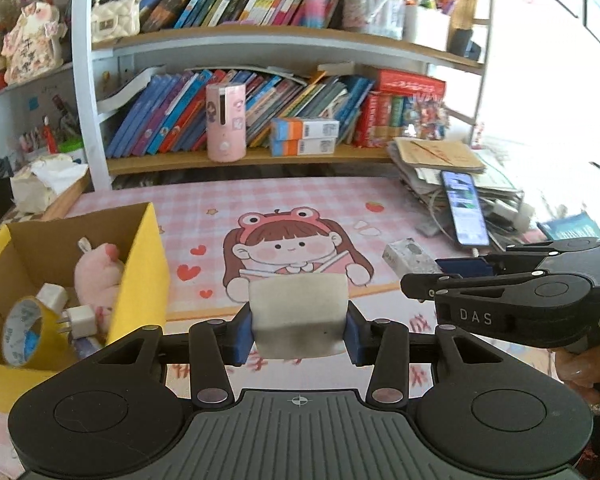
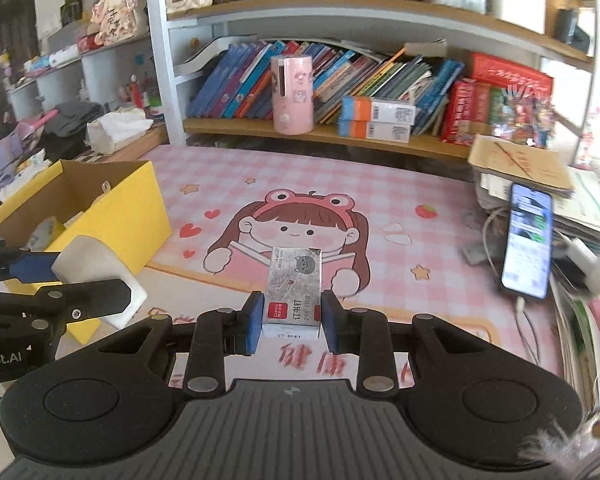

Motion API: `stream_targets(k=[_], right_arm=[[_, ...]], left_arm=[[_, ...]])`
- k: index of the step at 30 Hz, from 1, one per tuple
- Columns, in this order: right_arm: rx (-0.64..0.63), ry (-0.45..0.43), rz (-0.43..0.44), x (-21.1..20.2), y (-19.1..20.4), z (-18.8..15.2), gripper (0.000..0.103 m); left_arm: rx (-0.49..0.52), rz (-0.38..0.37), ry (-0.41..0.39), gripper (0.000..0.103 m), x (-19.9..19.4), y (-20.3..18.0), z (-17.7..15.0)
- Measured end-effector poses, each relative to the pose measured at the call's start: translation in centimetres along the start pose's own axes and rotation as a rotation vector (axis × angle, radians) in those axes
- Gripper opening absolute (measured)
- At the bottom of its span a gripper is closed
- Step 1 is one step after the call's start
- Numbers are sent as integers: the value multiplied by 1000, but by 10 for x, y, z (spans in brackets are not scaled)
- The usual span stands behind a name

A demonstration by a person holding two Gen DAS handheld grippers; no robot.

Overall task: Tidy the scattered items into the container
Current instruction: 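Lift and carry the foam block and medicine box over the yellow box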

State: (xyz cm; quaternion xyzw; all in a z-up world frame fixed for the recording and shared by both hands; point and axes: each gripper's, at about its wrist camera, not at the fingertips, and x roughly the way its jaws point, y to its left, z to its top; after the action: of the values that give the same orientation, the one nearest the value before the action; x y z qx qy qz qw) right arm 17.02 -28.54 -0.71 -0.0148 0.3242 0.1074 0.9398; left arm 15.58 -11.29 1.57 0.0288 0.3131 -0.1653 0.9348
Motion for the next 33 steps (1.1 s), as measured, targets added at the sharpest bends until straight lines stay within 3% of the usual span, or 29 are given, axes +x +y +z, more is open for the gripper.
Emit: stream_targets(k=[15,23,33], right_arm=[[62,29,-101,-73,97,-63,29],[36,62,-68,-88,140,-78,29],[-66,95,38,-90,192,-81,29]], left_arm=[[9,-59,31,42,-88,56,-71],[-4,-47,53,42,-116,76,-95],[-58,7,64,42,-138,107,-113]])
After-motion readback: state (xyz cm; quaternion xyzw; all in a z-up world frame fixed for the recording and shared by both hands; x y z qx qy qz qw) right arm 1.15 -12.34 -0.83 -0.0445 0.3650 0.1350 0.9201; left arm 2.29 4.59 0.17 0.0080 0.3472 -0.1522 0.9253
